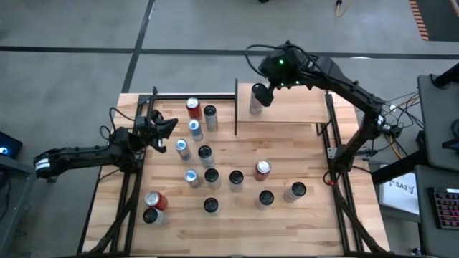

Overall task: Place canned beverage on shelf
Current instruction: Put the top white pink soda can on the shelf

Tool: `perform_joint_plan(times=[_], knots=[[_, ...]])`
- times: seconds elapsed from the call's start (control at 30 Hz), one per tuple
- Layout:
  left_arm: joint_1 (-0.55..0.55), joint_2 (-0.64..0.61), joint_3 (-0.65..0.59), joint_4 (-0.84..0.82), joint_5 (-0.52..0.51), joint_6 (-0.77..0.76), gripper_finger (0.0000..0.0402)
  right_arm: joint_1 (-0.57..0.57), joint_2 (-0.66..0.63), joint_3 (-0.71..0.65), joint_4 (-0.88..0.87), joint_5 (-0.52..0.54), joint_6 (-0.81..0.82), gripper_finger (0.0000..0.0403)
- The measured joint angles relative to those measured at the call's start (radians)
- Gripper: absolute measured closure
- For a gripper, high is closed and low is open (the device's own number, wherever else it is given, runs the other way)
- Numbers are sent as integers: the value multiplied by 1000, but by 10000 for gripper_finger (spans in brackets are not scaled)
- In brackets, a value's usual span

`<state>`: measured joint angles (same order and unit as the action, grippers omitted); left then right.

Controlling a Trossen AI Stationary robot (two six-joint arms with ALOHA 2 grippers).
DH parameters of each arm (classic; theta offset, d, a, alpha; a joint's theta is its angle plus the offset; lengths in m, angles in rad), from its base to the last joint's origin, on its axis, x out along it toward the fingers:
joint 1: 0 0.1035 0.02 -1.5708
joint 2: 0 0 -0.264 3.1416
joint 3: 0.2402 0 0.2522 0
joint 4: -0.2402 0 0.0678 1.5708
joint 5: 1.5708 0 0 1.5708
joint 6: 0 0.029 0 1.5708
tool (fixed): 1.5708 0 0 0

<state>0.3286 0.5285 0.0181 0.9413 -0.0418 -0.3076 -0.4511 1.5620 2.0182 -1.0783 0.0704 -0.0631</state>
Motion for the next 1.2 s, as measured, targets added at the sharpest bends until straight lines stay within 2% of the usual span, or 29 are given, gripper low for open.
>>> perform_joint_plan(times=[0.17, 0.3, 0.4, 0.53, 0.67, 0.77, 0.93, 1.2], knots=[[0, 0, 0, 0, 0, -16, 402, 60, -31, -7, -118, 0, -1, 81], [0, 0, 0, 0, 0, -16, 402, 107, -62, -52, -200, -1, 27, 115], [0, 0, 0, 0, 0, -16, 402, 132, -95, -113, -214, -1, 63, 165], [0, 0, 0, 0, 0, -16, 402, 135, -153, -237, -195, 9, 97, 251], [0, 0, 0, 0, 0, -16, 402, 125, -209, -400, -56, 23, 78, 335], [0, 0, 0, 0, 0, -16, 402, 111, -242, -511, 83, 41, 50, 382], [0, 0, 0, 0, 0, -9, 402, 73, -250, -627, 242, 45, 5, 390], [0, 0, 0, 0, -1, 1, 402, 30, -181, -655, 363, 19, -42, 390]])
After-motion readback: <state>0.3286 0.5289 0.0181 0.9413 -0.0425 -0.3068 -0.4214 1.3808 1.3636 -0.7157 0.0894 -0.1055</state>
